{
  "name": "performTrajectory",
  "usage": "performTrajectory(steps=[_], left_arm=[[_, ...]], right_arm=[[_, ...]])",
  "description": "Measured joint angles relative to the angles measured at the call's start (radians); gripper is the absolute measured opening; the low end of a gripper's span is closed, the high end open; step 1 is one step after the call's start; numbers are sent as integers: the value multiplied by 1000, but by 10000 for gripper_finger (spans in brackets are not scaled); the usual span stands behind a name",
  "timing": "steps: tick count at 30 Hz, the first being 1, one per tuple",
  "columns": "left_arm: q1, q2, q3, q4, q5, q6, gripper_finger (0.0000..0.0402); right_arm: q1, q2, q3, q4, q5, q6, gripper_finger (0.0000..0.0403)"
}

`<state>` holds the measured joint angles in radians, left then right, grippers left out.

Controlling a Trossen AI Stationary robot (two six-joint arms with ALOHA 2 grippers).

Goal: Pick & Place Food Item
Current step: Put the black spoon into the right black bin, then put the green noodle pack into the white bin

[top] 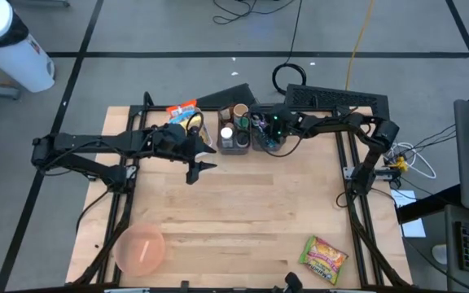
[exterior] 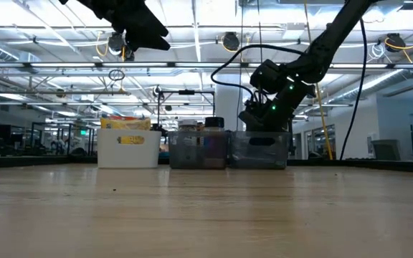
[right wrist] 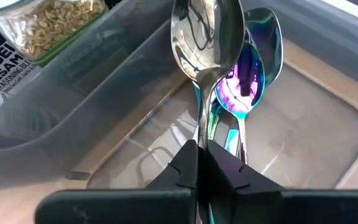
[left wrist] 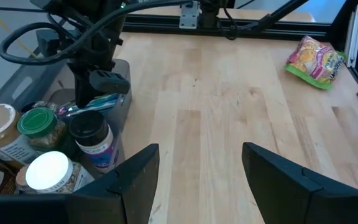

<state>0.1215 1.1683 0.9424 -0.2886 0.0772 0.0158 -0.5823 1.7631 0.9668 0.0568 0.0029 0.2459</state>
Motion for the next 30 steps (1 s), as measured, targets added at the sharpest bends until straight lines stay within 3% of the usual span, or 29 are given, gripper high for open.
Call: performTrajectory(steps=[12,30], left_arm=[[0,0,0,0,-1,1,239],[0,0,0,-7,-32,5,239]], right_arm=[[-1,1,0,1,-3,0,4],[-1,-60,-3,6,-11,-67,79]])
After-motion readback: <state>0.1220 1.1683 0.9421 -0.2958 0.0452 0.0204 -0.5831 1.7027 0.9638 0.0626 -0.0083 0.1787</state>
